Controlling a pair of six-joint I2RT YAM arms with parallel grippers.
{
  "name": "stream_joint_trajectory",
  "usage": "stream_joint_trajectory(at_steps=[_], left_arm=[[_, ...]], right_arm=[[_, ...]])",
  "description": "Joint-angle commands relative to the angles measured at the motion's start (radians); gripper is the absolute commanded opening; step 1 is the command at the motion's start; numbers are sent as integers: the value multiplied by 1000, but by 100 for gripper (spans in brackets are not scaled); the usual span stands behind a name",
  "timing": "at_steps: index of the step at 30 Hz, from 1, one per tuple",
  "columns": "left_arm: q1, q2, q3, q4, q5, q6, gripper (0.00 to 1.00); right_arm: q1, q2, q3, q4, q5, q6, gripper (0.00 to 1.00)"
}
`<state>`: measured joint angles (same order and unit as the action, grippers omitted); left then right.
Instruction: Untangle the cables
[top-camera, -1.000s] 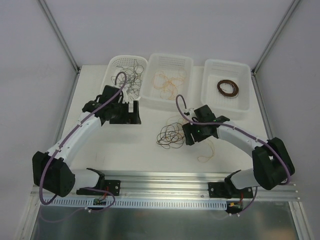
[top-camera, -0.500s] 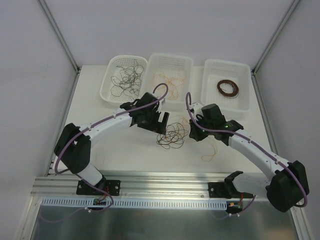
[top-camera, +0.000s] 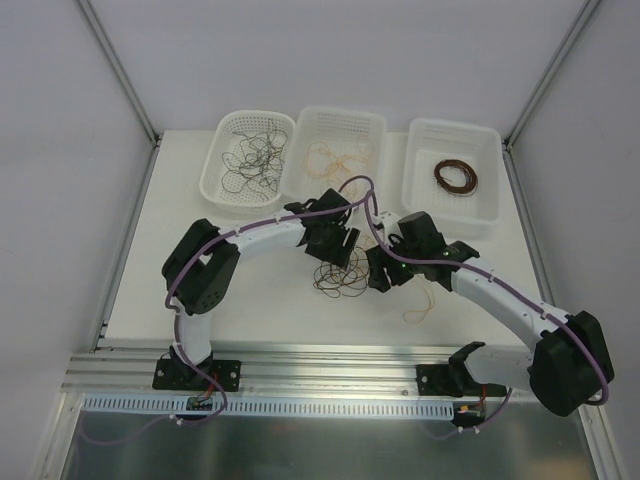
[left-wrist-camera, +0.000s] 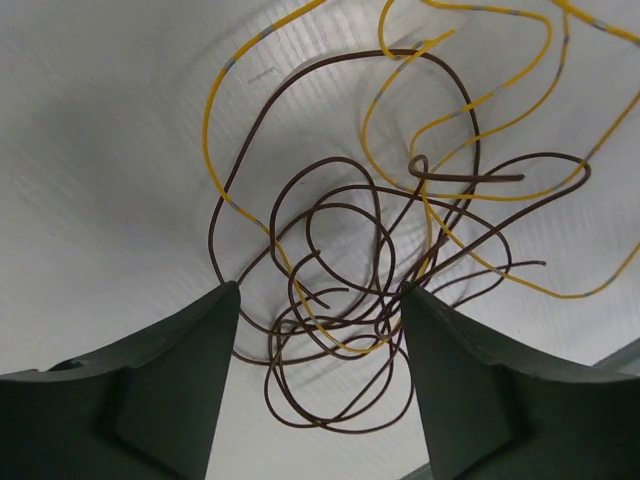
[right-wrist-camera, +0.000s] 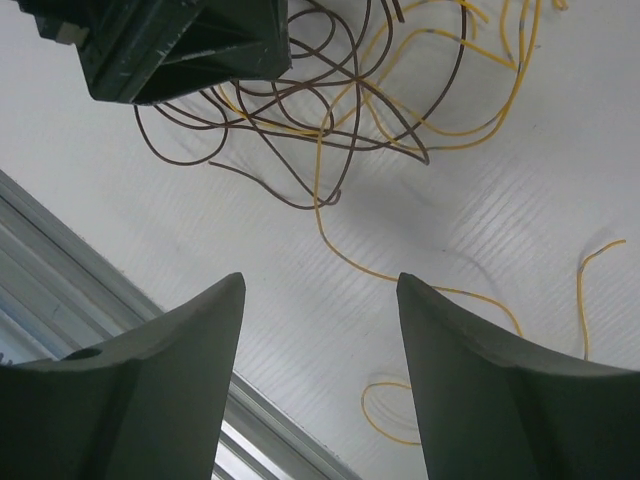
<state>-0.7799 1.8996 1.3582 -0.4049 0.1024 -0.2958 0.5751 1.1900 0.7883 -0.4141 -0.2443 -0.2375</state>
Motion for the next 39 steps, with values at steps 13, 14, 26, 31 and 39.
stream_joint_trajectory(at_steps=[13, 14, 26, 31, 39], left_arm=[[-12, -7, -113, 90, 40, -60, 23], [-12, -11, -119, 90, 36, -62, 20], [25, -129, -263, 83, -58, -94, 17], [100, -220, -387, 49, -98, -141, 17], [195, -370, -544, -5, -162, -209, 18]], right_arm=[[54, 212, -37, 250, -82, -25, 65], [54, 232, -41, 258, -79, -22, 63], [57, -4, -35, 134, -4, -6, 1], [57, -199, 112, -59, 98, -11, 1], [54, -334, 457, -195, 186, -32, 1]])
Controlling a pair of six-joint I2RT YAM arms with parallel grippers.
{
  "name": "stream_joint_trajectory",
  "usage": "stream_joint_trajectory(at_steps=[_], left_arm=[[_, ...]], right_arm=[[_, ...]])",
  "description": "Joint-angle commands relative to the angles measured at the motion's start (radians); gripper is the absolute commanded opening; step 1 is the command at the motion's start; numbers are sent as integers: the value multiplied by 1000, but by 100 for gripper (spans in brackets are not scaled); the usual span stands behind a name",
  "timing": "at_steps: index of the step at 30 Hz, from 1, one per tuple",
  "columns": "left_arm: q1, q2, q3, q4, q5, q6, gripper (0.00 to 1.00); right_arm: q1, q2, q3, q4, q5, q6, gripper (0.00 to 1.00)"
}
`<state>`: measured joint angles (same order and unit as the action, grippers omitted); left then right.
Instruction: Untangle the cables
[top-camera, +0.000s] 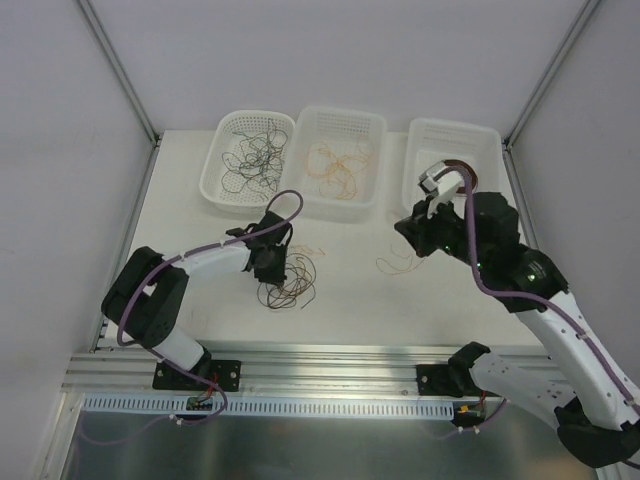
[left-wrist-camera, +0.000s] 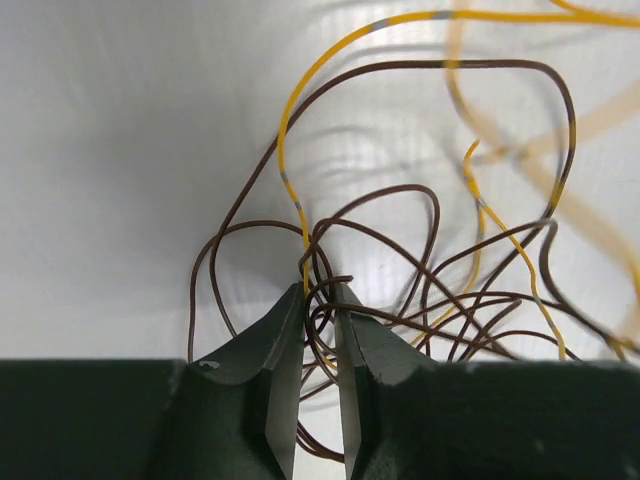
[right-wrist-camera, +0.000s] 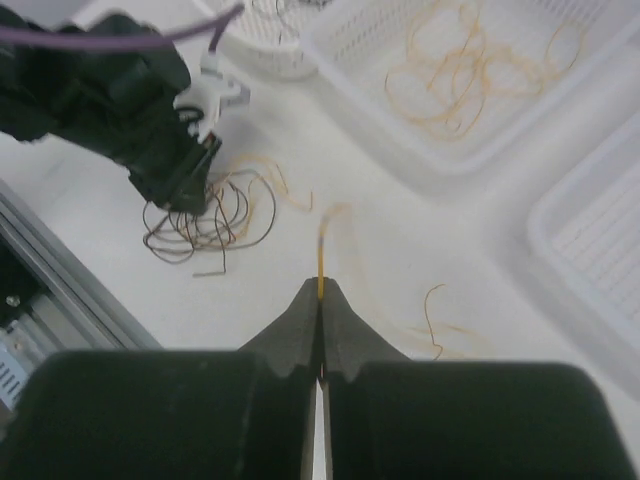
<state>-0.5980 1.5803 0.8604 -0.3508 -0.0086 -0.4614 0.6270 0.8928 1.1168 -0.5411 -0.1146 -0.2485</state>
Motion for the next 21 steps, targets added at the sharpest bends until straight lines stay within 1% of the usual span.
stream_joint_trajectory(at_steps=[1, 2, 4, 5, 8, 9, 11, 12, 13, 15, 16, 18, 19, 20, 21], left_arm=[[21, -60, -67, -65, -54, -51, 19], [23, -80, -78, -69, -65, -56, 20], [26, -97, -101, -77, -80, -71, 21], [29, -115, -109, -82, -86, -75, 22], [30, -147, -133, -91, -97, -92, 25], [29, -155, -136, -93, -85, -95, 28], [30, -198, -139, -93, -62, -99, 34], [30, -215, -139, -100, -53, -99, 38], [29, -236, -132, -106, -30, -97, 49], [30, -311, -117, -131, -13, -91, 61], [30, -365, -94, -143, -1, -80, 75], [30, -414, -61, -187, 7, -65, 87], [33, -458, -23, -203, 7, -42, 95], [36, -477, 0, -223, 7, -25, 99], [38, -491, 23, -243, 7, 9, 99]], right_arm=[[2, -32, 167, -75, 58, -23, 1], [2, -28, 246, -79, 58, -25, 1], [0, -2, 313, -74, 58, -21, 0], [2, 9, 378, -69, 56, -20, 1], [2, 57, 446, -24, 50, -20, 1], [2, 93, 495, -14, 41, -24, 1], [2, 145, 541, -13, 27, -25, 1], [2, 168, 579, -11, 21, -28, 1], [0, 216, 587, 4, 18, -26, 1], [2, 256, 594, 36, 18, -35, 1], [2, 294, 594, 67, 29, -49, 1], [0, 339, 598, 119, 44, -66, 1], [0, 381, 603, 137, 44, -83, 1], [0, 403, 607, 159, 44, -89, 1], [0, 425, 615, 203, 41, -98, 1]])
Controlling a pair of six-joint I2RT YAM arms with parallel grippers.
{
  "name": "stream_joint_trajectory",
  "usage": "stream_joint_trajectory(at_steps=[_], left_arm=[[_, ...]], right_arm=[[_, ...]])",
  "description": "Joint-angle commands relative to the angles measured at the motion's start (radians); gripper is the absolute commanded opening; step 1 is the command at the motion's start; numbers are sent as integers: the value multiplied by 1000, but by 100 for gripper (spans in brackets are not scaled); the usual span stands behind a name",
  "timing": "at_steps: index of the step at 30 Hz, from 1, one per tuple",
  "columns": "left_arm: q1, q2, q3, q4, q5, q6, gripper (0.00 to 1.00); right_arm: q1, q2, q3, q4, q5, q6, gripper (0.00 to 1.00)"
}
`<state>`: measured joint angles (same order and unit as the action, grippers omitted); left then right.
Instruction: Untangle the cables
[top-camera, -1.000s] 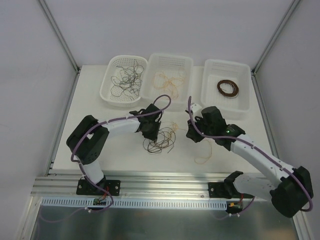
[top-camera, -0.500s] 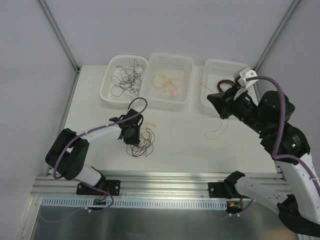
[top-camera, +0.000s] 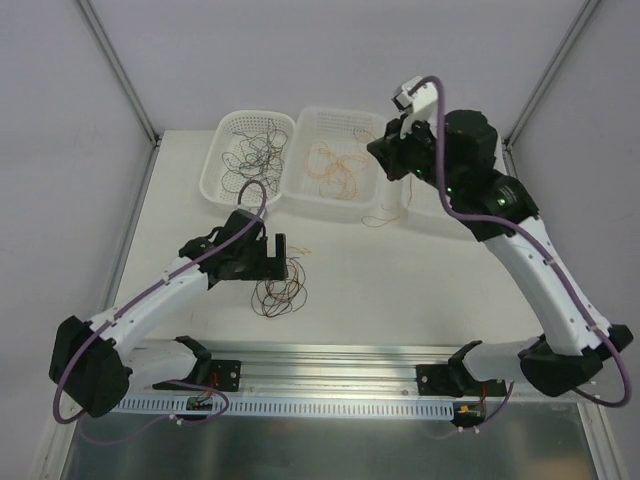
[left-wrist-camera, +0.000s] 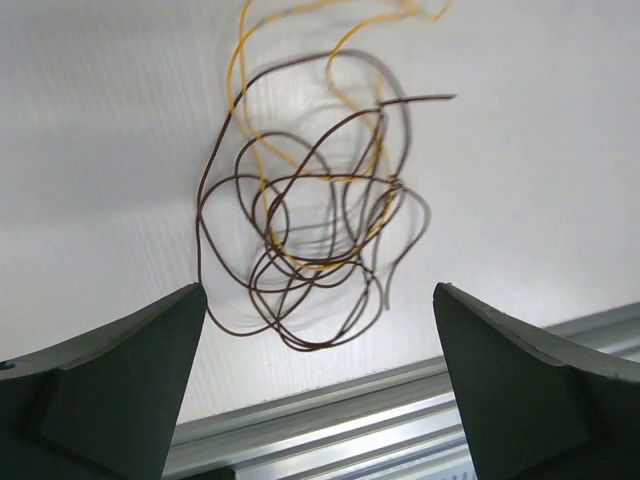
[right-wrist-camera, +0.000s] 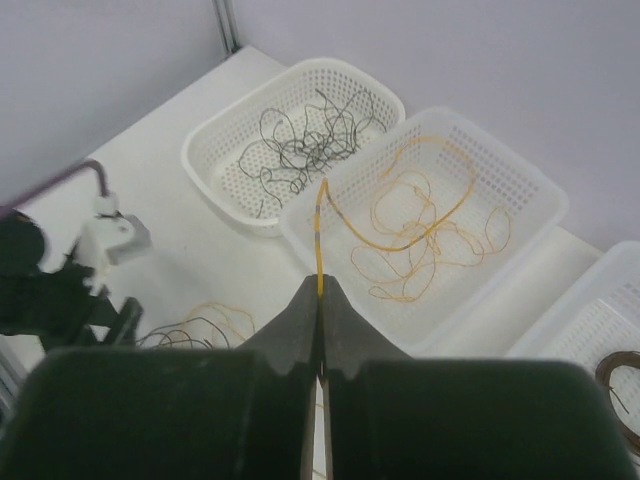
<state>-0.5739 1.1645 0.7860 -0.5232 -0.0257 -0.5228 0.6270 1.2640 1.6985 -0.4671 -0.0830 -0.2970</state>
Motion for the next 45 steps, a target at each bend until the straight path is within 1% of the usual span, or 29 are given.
stream_joint_trajectory(at_steps=[1, 3, 4, 5, 6, 7, 10, 12, 13, 17, 20, 21, 22, 23, 25, 27, 28, 31, 33, 36, 37, 41, 44, 45], left_arm=[[17, -89, 146, -107, 24, 93, 99], [20, -126, 192, -136, 7, 144, 99], [20, -155, 225, -147, -6, 193, 99], [20, -170, 234, -149, -44, 219, 99], [22, -186, 242, -149, -71, 240, 99], [25, -199, 243, -147, -97, 274, 99], [28, -241, 208, -118, -213, 323, 99], [31, -258, 182, -90, -241, 323, 99], [31, -267, 147, -74, -244, 320, 99], [34, -261, 73, -34, -261, 307, 99], [39, -238, 61, -35, -230, 313, 99], [37, -235, 59, -34, -233, 319, 99], [40, -221, 55, -35, -250, 322, 99], [40, -218, 55, -35, -250, 322, 99], [40, -215, 55, -35, -250, 322, 99], [43, -218, 52, -35, -267, 319, 99], [43, -220, 48, -34, -275, 316, 99], [48, -232, 44, -35, -296, 313, 99], [51, -238, 42, -37, -306, 310, 99], [51, -253, 39, -37, -332, 305, 99], [51, -258, 38, -37, -338, 302, 99], [52, -287, 35, -34, -359, 302, 99], [54, -314, 30, -34, -391, 303, 99], [52, -321, 29, -37, -396, 305, 99]], right_arm=[[0, 84, 45, 145, 6, -56, 1], [0, 176, 110, 185, -3, -73, 1], [0, 207, 134, 199, -6, -79, 1], [2, 233, 185, 212, -11, -86, 1], [0, 295, 208, 244, -15, -96, 0], [-1, 323, 234, 258, -15, -103, 1], [-6, 448, 322, 312, -6, -134, 1], [-21, 506, 366, 353, 3, -139, 1], [-30, 568, 380, 366, 3, -139, 1], [-72, 721, 427, 421, -9, -107, 2], [-75, 800, 446, 409, 15, -100, 38], [-73, 808, 441, 391, 15, -99, 54], [-70, 793, 399, 369, -3, -90, 70], [-70, 793, 373, 369, -3, -90, 70], [-61, 730, 304, 366, -32, -76, 77], [-49, 678, 212, 352, -58, -68, 78], [-41, 635, 189, 325, -79, -65, 78], [-4, 582, 129, 214, -115, -54, 78], [31, 569, 106, 126, -130, -42, 77], [77, 563, 57, 52, -155, -8, 74], [88, 563, 17, 48, -165, -4, 74], [140, 593, -59, 71, -185, 16, 73], [172, 638, -56, 88, -190, 9, 72], [181, 678, -48, 88, -182, -4, 73]])
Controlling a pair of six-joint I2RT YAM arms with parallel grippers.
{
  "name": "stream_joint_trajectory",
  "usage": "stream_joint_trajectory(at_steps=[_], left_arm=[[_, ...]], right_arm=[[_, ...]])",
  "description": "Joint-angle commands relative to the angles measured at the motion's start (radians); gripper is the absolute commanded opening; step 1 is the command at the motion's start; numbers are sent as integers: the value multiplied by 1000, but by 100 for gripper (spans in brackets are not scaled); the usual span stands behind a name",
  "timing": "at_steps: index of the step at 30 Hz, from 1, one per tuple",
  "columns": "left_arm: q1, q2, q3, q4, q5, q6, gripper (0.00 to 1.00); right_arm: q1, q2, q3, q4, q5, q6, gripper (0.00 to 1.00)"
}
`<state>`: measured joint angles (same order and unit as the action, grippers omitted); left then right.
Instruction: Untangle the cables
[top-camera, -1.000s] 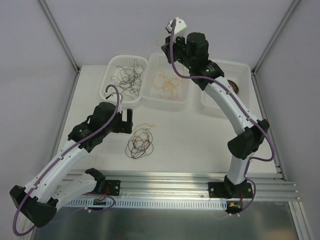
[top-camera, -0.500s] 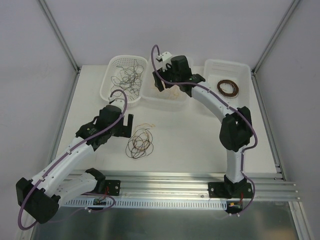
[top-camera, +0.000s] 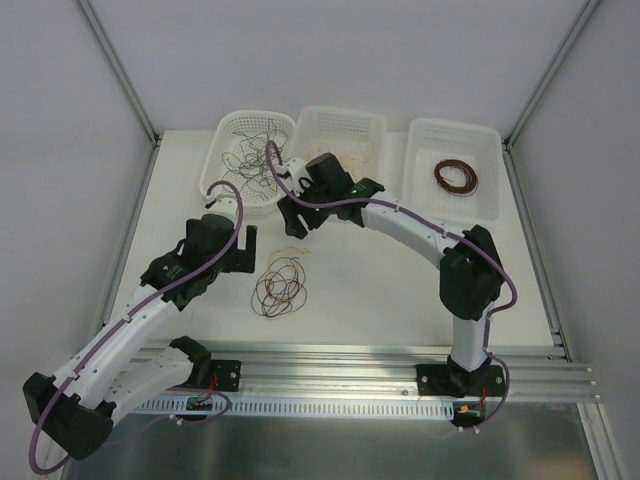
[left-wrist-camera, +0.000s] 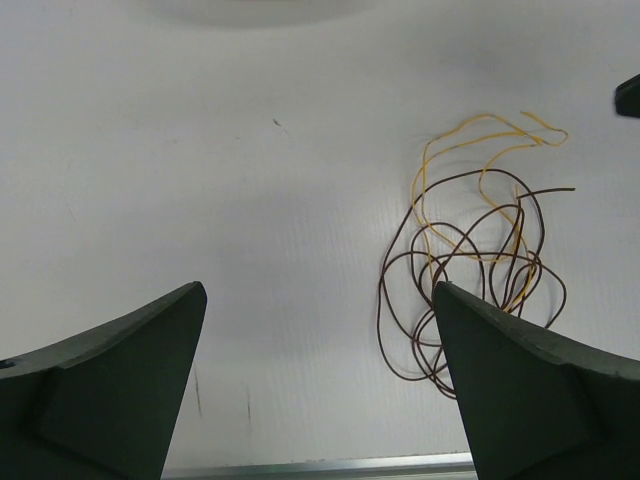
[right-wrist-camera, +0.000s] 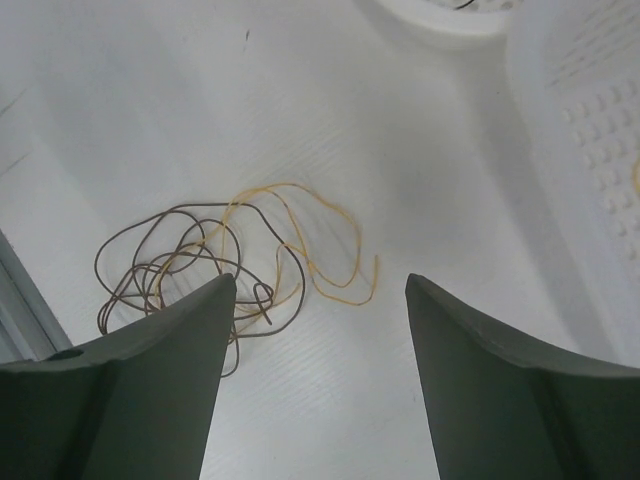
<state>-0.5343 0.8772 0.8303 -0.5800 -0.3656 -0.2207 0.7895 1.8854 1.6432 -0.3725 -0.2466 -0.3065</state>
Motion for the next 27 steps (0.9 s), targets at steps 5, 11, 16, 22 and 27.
stream_joint_trajectory(at_steps=[5, 11, 16, 22, 27], left_arm=[[14, -67, -26, 29, -78, 0, 99], [14, -47, -30, 35, -69, 7, 99], [14, -46, -30, 42, -42, 11, 99], [16, -34, -34, 46, -6, 23, 99], [16, -17, -33, 48, 39, 29, 99]], right_arm=[[42, 167, 36, 36, 12, 3, 71], [53, 236, 7, 79, -14, 9, 67], [53, 210, -69, 109, -14, 15, 39], [53, 58, -154, 121, 23, 1, 1], [56, -156, -221, 112, 75, 26, 1]])
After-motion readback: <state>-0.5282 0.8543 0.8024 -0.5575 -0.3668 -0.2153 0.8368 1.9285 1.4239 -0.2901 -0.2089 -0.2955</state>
